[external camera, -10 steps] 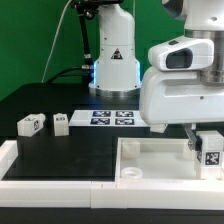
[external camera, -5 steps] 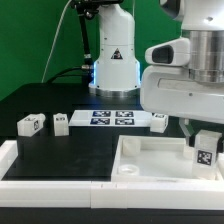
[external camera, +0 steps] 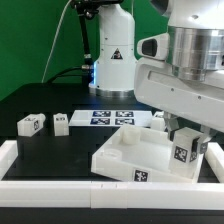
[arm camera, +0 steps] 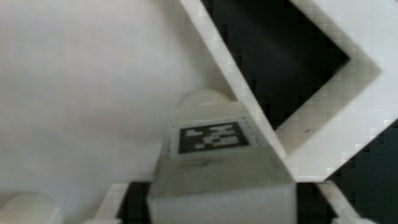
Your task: Assemble one leg
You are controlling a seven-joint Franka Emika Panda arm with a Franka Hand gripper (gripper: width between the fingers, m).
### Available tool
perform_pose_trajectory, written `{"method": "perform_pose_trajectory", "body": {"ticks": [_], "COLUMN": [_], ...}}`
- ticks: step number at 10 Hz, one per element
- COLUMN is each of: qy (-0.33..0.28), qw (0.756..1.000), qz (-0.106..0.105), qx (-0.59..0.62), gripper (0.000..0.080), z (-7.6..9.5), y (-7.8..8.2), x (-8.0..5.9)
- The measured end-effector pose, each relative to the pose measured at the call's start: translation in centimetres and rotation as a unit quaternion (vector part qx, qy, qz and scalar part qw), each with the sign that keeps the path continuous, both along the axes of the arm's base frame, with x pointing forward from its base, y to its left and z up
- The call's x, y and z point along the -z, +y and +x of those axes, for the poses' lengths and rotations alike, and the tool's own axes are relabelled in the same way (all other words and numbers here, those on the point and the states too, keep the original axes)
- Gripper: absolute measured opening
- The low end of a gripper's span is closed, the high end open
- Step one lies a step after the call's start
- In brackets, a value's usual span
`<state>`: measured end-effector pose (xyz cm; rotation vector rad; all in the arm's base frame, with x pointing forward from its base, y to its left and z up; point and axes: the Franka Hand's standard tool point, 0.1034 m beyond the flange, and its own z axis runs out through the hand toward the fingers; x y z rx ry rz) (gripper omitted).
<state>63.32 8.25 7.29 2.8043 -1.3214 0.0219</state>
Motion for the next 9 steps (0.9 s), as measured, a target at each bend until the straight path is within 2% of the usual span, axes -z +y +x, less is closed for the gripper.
{"method": "perform_pose_trajectory", "body": {"ticks": [1,2,3,4,9], "qy": [0.000,0.000,0.000,0.000,0.000], "qw": [1.000,1.000,1.000,1.000,1.000], "qz": [0.003,0.003,0.003,0.003,0.003], "qx": [0.009,0.006,0.006,0.006,0.006], "gripper": [0.0392,0.0392,0.0579,0.0627,0.0649], "z": [-0.03,-0.03,-0.03,-0.03,-0.03], "y": [0.16,0.19,0.19,0.20,0.20], "x": [0.06,0.07,0.08,0.08,0.08]}}
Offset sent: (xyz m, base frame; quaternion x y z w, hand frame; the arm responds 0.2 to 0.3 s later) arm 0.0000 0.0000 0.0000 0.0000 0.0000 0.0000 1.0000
